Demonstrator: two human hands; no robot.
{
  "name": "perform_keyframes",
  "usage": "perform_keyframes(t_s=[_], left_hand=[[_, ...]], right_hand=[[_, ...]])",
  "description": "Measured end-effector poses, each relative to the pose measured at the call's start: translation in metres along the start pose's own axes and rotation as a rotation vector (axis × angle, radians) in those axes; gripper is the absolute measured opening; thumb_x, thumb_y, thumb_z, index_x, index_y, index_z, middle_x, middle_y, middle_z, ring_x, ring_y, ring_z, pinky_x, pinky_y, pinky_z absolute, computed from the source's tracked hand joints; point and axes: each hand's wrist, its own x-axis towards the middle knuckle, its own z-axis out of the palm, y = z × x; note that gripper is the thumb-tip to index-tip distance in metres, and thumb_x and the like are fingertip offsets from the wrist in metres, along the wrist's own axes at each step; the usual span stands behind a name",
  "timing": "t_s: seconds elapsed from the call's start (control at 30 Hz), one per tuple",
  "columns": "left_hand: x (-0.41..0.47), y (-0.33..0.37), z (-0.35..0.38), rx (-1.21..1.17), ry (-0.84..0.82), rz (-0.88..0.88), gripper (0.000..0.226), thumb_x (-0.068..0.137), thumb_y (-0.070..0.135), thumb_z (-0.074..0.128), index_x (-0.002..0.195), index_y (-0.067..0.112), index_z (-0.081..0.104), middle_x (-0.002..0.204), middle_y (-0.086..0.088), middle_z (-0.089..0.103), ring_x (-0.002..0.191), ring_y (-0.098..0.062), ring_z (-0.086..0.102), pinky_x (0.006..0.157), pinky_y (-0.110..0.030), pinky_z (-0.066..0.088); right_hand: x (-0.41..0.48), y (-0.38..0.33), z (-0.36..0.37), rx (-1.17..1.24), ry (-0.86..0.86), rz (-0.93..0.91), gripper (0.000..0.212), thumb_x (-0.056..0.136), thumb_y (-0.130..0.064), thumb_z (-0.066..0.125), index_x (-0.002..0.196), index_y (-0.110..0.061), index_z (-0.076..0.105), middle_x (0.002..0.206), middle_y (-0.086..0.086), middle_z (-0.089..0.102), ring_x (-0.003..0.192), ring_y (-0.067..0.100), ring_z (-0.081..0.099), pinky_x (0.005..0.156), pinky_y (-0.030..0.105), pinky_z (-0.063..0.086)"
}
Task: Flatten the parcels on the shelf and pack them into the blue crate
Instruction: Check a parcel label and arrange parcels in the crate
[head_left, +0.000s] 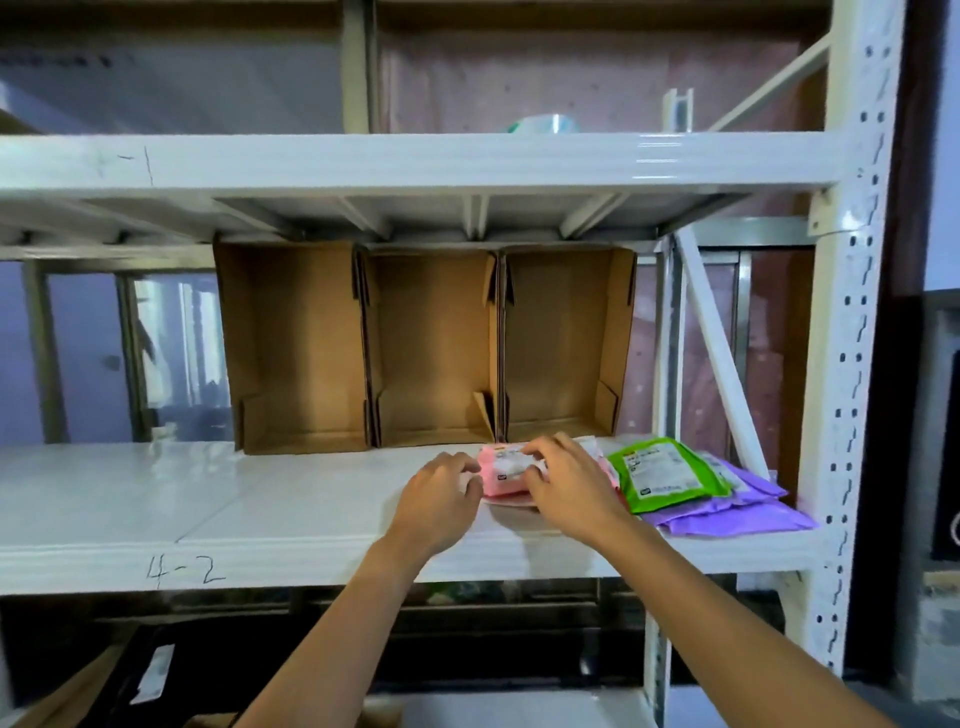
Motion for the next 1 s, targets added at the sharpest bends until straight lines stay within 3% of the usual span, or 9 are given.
perform_keyframes(t_s=[0.2, 0.4, 0.5, 0.6, 0.73, 0.87, 0.93, 1.0], left_hand=[[0.016, -0.019, 0.019, 0.077, -0.051, -0.091, 0.042, 0.099, 0.050, 0.042, 0.135, 0.028, 0.048, 0.130, -0.001, 0.063, 0.116, -0.025, 0.059, 0.095, -0.041, 0.051], [0.019, -0.024, 0.020, 0.014, -0.087, -0.139, 0.042, 0.099, 0.051, 0.042, 0.136, 0.032, 0.048, 0.128, 0.001, 0.067, 0.118, -0.026, 0.057, 0.098, -0.044, 0.049], [0.017, -0.021, 0.018, -0.057, -0.024, -0.172, 0.035, 0.100, 0.038, 0.046, 0.132, 0.029, 0.055, 0.127, 0.001, 0.067, 0.116, -0.025, 0.059, 0.096, -0.041, 0.050], [0.019, -0.026, 0.003, -0.347, 0.091, -0.324, 0.030, 0.097, 0.015, 0.051, 0.120, 0.023, 0.069, 0.125, -0.001, 0.068, 0.112, -0.023, 0.062, 0.095, -0.033, 0.053], [0.015, -0.051, -0.021, -0.375, 0.114, -0.342, 0.028, 0.096, 0.014, 0.055, 0.114, 0.023, 0.074, 0.119, 0.001, 0.070, 0.102, -0.021, 0.064, 0.078, -0.022, 0.057], [0.007, -0.084, -0.040, -0.085, -0.050, -0.196, 0.029, 0.101, 0.028, 0.048, 0.122, 0.030, 0.068, 0.133, 0.002, 0.064, 0.113, -0.024, 0.062, 0.090, -0.030, 0.050], [0.000, -0.096, -0.040, 0.034, -0.183, -0.122, 0.039, 0.106, 0.034, 0.037, 0.142, 0.033, 0.052, 0.155, 0.005, 0.043, 0.134, -0.024, 0.048, 0.106, -0.032, 0.040], [-0.007, -0.097, -0.038, 0.120, -0.244, -0.077, 0.047, 0.108, 0.040, 0.025, 0.154, 0.034, 0.035, 0.164, 0.008, 0.025, 0.148, -0.020, 0.030, 0.119, -0.036, 0.025]], right_hand=[[0.039, 0.015, 0.017, 0.029, -0.168, 0.215, 0.044, 0.098, -0.033, 0.051, 0.139, -0.018, 0.047, 0.144, 0.010, 0.048, 0.125, 0.032, 0.053, 0.101, 0.040, 0.045], [0.046, 0.011, 0.029, 0.087, -0.233, 0.203, 0.047, 0.091, -0.011, 0.055, 0.136, -0.024, 0.054, 0.142, 0.007, 0.050, 0.124, 0.028, 0.052, 0.097, 0.033, 0.044], [0.041, 0.004, 0.034, 0.128, -0.230, 0.169, 0.037, 0.093, -0.013, 0.060, 0.128, -0.021, 0.062, 0.138, 0.003, 0.055, 0.121, 0.022, 0.052, 0.096, 0.032, 0.043], [0.036, -0.008, 0.037, 0.216, -0.239, 0.111, 0.033, 0.089, -0.012, 0.068, 0.121, -0.020, 0.066, 0.128, -0.002, 0.062, 0.115, 0.017, 0.056, 0.099, 0.033, 0.047], [0.025, -0.031, 0.044, 0.343, -0.299, 0.048, 0.040, 0.087, 0.003, 0.063, 0.118, -0.022, 0.068, 0.116, -0.009, 0.066, 0.107, 0.008, 0.061, 0.092, 0.029, 0.054], [0.021, -0.060, 0.050, 0.415, -0.346, -0.051, 0.032, 0.088, -0.007, 0.066, 0.116, -0.022, 0.071, 0.112, -0.008, 0.070, 0.104, 0.007, 0.064, 0.095, 0.029, 0.053], [0.022, -0.072, 0.053, 0.366, -0.327, -0.069, 0.026, 0.091, -0.011, 0.062, 0.113, -0.022, 0.072, 0.111, -0.007, 0.070, 0.102, 0.010, 0.063, 0.094, 0.032, 0.053], [0.027, -0.083, 0.057, 0.226, -0.278, -0.077, 0.024, 0.095, -0.012, 0.056, 0.115, -0.020, 0.068, 0.116, -0.003, 0.064, 0.104, 0.015, 0.060, 0.093, 0.035, 0.051]])
